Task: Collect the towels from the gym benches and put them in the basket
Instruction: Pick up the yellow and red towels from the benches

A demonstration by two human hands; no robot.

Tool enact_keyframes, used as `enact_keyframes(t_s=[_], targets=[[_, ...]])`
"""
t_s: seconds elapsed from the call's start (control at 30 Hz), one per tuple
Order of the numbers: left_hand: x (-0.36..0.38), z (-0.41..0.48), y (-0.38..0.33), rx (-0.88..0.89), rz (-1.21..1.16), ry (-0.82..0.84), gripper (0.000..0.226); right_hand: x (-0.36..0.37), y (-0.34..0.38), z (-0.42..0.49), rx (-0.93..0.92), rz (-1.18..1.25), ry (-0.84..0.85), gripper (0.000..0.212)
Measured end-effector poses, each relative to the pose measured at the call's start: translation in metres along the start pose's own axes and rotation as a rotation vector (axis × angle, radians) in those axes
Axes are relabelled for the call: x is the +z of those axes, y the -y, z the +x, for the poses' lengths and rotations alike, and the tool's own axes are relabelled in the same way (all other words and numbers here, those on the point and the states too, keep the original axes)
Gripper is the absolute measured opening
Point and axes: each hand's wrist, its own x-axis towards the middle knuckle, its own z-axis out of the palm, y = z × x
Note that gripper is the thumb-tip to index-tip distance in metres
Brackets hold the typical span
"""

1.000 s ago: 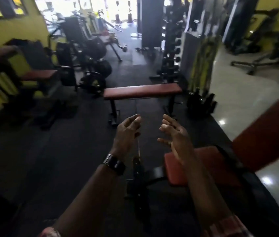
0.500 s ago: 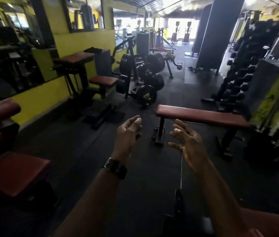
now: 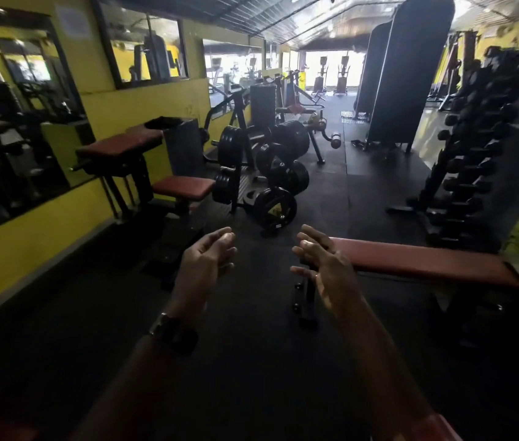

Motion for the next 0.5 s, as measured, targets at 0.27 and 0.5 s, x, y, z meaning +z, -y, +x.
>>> enact_keyframes(t_s=[0.27,0.5], targets=[[0.006,0.154,0.027,-0.052,-0.046,-0.022,0.019,0.015,-0.023,0.141,0.024,-0.025,-0.034,0.033],[0.030,0.340,0.059,-0.086,-0.079,0.052,0.014,0.027,-0.040,0.319,-0.028,-0.056,-0.140,0.038]])
